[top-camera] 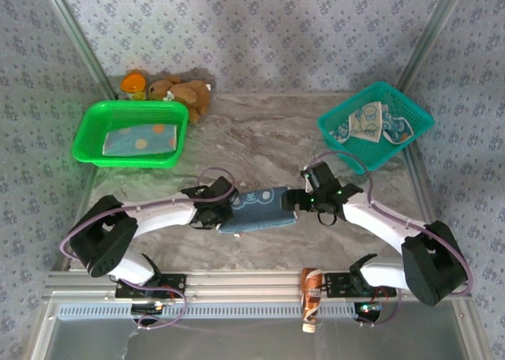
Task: Fold and stack the towels
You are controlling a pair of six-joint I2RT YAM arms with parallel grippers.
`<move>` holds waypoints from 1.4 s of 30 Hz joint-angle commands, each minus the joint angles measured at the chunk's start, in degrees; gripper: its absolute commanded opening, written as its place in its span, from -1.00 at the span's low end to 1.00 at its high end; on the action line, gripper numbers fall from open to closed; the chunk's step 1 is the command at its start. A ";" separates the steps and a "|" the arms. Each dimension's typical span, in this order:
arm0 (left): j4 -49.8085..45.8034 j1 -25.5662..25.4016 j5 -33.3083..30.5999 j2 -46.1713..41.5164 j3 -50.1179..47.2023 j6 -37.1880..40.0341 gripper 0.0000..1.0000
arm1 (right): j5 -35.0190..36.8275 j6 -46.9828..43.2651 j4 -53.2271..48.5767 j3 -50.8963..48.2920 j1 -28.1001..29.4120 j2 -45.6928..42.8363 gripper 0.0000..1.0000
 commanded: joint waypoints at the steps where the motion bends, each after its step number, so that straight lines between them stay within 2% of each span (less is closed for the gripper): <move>1: -4.04 0.92 -0.50 -1.18 -0.16 3.34 -1.00 | 0.42 -0.09 -2.19 1.12 -0.42 -1.45 1.00; 8: -17.56 4.06 -3.02 -10.78 6.63 9.15 -1.00 | 1.25 0.26 -3.81 3.40 -0.83 -2.36 1.00; 15: -27.39 7.31 -2.67 -15.12 15.09 15.86 -1.00 | 1.38 0.34 -4.65 5.75 -1.17 -2.61 1.00; 29: -44.86 17.86 -0.98 -12.27 41.07 39.52 -1.00 | 2.35 0.65 -6.90 11.69 -1.43 -3.27 1.00; 38: -48.78 25.19 -2.74 -8.07 54.20 50.92 -1.00 | 1.79 0.95 -8.23 14.13 -1.44 -1.86 1.00; 42: -49.19 29.23 -3.56 -6.06 60.03 53.71 -1.00 | 0.88 0.95 -9.51 15.01 -1.54 -0.74 1.00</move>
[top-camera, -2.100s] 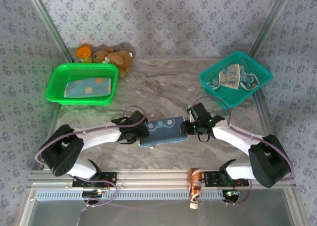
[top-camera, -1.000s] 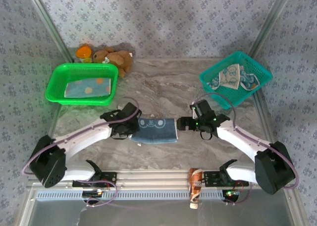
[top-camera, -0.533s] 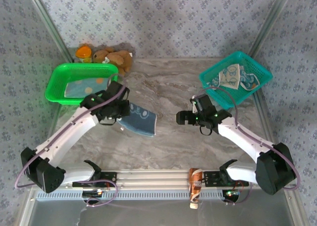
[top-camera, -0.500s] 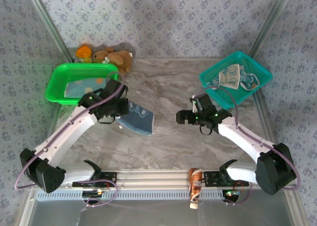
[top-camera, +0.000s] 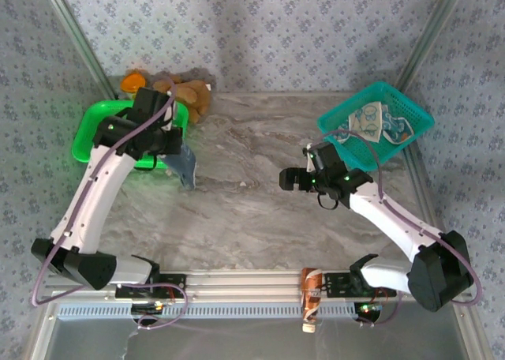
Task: Fold and stack the towels
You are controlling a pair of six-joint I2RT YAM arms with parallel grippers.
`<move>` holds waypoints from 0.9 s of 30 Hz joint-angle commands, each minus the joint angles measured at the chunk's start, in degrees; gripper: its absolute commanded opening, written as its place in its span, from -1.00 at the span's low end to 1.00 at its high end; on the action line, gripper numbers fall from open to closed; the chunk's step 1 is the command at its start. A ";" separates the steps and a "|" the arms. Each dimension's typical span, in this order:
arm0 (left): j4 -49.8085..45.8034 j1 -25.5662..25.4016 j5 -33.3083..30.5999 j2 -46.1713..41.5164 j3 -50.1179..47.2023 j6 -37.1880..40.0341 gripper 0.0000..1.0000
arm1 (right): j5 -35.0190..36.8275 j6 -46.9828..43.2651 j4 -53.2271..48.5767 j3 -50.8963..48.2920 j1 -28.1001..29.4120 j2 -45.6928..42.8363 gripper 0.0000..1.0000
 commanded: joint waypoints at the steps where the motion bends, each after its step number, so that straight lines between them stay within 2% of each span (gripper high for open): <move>1: -1.44 3.22 -1.32 1.05 5.55 5.38 -1.00 | -0.54 0.52 -2.81 2.23 -0.45 1.29 1.00; 7: 0.58 9.81 -0.02 4.63 12.81 10.21 -1.00 | -0.76 0.25 -3.60 3.52 -0.76 2.90 1.00; 9: 1.67 12.80 2.31 5.89 15.11 10.08 -1.00 | -1.15 0.35 -3.65 3.55 -0.96 3.52 1.00; 13: 4.10 15.58 0.57 9.02 18.32 11.39 -1.00 | -1.46 0.35 -3.99 3.75 -1.17 4.72 1.00; 16: 3.98 18.18 2.18 12.76 21.97 10.36 -1.00 | -1.60 0.35 -4.05 3.63 -1.31 5.27 1.00; 21: 5.53 19.23 2.93 18.31 24.74 10.92 -1.00 | -1.69 0.35 -4.34 3.88 -1.70 5.69 1.00; 27: 5.51 19.11 7.30 23.75 26.27 10.91 -1.00 | -1.50 0.26 -4.74 3.42 -2.48 5.30 1.00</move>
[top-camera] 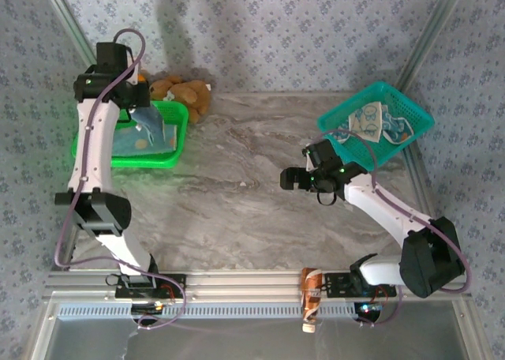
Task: Fold and stack the towels
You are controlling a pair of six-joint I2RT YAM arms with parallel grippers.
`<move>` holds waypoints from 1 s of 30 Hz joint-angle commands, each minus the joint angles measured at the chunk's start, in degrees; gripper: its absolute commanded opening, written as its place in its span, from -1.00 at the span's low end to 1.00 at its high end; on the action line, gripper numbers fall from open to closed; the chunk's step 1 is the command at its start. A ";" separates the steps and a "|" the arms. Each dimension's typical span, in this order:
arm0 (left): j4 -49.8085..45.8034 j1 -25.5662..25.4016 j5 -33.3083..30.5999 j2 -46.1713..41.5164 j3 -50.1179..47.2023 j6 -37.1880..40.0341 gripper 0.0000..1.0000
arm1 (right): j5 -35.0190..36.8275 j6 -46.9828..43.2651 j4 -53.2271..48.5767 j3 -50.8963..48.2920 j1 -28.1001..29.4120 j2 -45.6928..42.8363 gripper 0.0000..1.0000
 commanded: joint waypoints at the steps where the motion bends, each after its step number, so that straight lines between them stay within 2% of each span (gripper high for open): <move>1: 1.20 -0.26 4.80 1.51 2.38 0.82 -1.00 | -0.41 0.25 -1.68 1.15 -0.58 -0.05 1.00; 6: 1.39 -2.46 8.24 4.04 2.83 1.14 -1.00 | -0.53 0.25 -1.72 0.21 -1.17 -0.41 0.99; 12: 2.20 -2.96 8.35 6.07 1.94 1.57 -1.00 | -0.68 0.26 -1.65 -0.41 -1.61 -0.67 1.00; 30: 4.77 5.49 4.58 12.03 1.57 2.95 -1.00 | -1.74 0.31 -1.84 0.77 -1.98 0.37 1.00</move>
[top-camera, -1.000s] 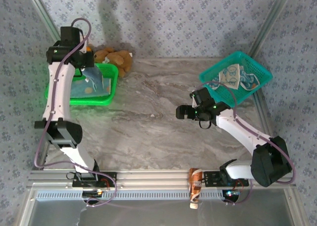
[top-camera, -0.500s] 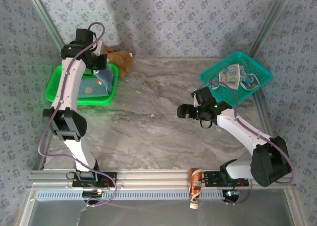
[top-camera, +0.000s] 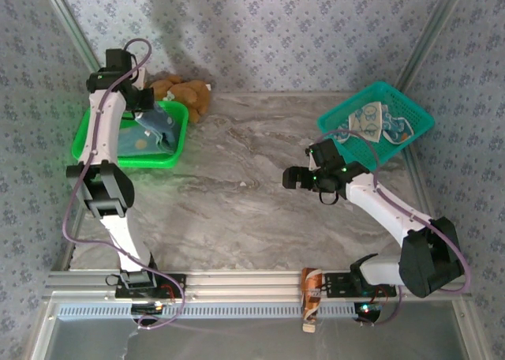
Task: Fold and stack the towels
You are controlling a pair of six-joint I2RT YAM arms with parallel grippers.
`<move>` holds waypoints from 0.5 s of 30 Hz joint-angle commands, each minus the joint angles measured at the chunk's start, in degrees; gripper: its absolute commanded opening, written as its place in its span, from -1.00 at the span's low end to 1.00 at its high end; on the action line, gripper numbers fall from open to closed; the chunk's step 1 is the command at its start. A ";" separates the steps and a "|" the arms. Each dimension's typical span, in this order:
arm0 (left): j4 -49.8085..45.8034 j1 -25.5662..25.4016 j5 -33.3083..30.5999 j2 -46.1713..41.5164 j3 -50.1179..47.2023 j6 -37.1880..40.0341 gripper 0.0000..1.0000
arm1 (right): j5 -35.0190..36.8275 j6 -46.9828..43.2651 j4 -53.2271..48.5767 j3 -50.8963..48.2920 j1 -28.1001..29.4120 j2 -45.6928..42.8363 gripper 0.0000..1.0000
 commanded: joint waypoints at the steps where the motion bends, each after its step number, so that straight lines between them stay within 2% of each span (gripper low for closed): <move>1: 1.67 1.59 -1.56 1.42 1.37 0.61 -1.00 | -1.14 0.34 -1.83 1.19 -0.41 0.52 1.00; 7: 1.98 5.18 -2.69 5.04 2.34 -0.03 -1.00 | -1.41 0.35 -2.20 1.45 -0.54 0.79 1.00; 15: 2.71 10.33 1.95 8.42 2.84 -1.75 -0.98 | -2.01 0.35 -2.67 1.87 -0.67 1.33 1.00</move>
